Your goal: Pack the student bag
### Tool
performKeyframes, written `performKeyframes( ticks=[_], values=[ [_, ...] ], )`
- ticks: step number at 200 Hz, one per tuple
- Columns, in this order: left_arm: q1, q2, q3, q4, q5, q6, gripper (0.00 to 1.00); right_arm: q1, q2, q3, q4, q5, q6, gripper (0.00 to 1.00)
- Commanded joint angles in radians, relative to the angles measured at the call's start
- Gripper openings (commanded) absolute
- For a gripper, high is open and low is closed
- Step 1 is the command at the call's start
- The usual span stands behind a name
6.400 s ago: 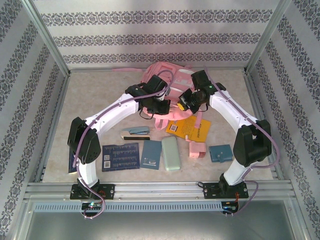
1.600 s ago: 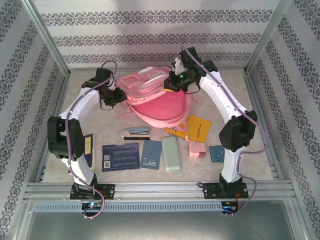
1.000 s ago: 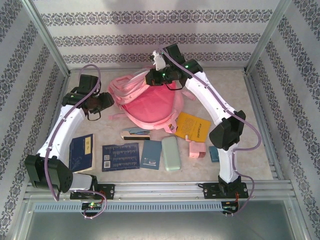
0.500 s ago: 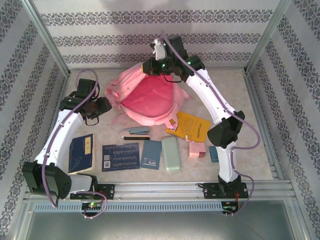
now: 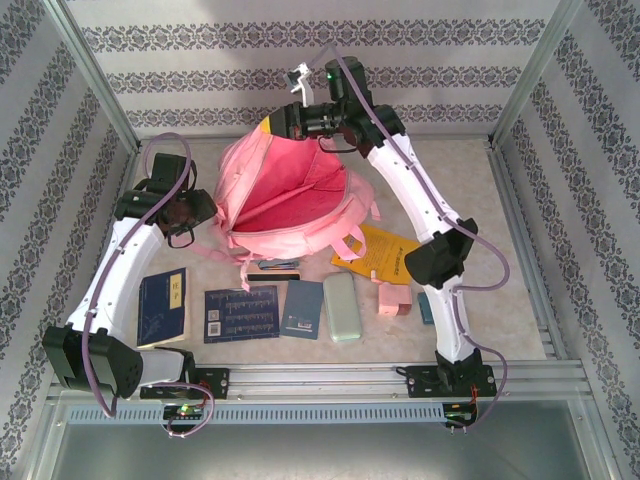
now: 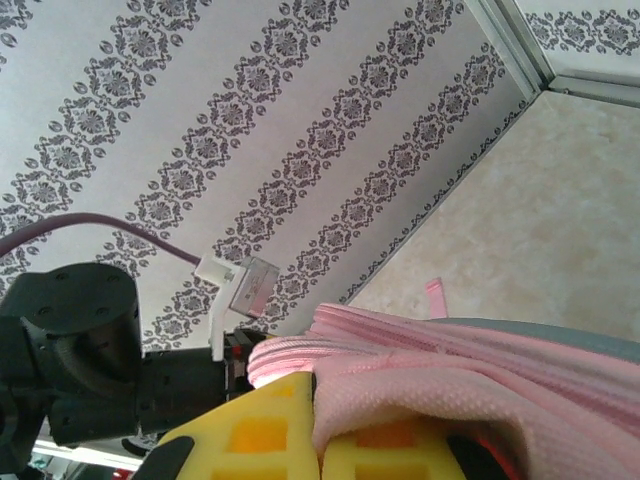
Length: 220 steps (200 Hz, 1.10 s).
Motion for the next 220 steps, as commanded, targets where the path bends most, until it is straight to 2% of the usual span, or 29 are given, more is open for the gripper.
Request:
performKeyframes(
  ticks=[1,31,78,88,100,113,126,141,156,190,220],
  values=[
    [0.014,-0.025,-0.014,-0.021,-0.027,-0.007,0.55,-0.017,0.055,0.043,0.068,-0.004,0.025,0.00],
    [0.013,-0.025,-0.024,-0.011,-0.010,-0.005,0.55,-0.022,0.126,0.071,0.025,0.096,0.028,0.05],
    [0.013,-0.039,-0.120,0.068,0.094,-0.033,0.52,-0.041,0.188,0.107,-0.047,0.233,0.029,0.21],
    [0.013,-0.034,-0.134,0.085,0.125,-0.039,0.53,-0.049,0.213,0.140,-0.110,0.294,0.025,0.28],
    [0.010,-0.024,-0.139,0.091,0.145,-0.038,0.53,-0.060,0.226,0.160,-0.194,0.388,0.012,0.30],
    [0.007,-0.020,-0.146,0.101,0.153,-0.029,0.53,-0.074,0.214,0.141,-0.269,0.512,0.005,0.37],
    [0.004,-0.012,-0.148,0.105,0.161,-0.018,0.53,-0.088,0.186,0.089,-0.297,0.565,0.009,0.42],
    [0.001,0.001,-0.145,0.103,0.172,-0.004,0.53,-0.097,0.157,0.049,-0.313,0.566,0.006,0.53],
    [-0.005,0.013,-0.142,0.107,0.194,0.009,0.53,-0.088,0.134,0.044,-0.347,0.566,-0.031,0.57],
    [-0.048,0.059,-0.091,0.084,0.198,0.064,0.55,-0.075,0.040,-0.047,-0.392,0.580,-0.094,0.60],
    [-0.141,0.129,0.006,0.047,0.161,0.145,0.56,-0.091,-0.066,-0.210,-0.350,0.551,-0.085,0.55]
  ],
)
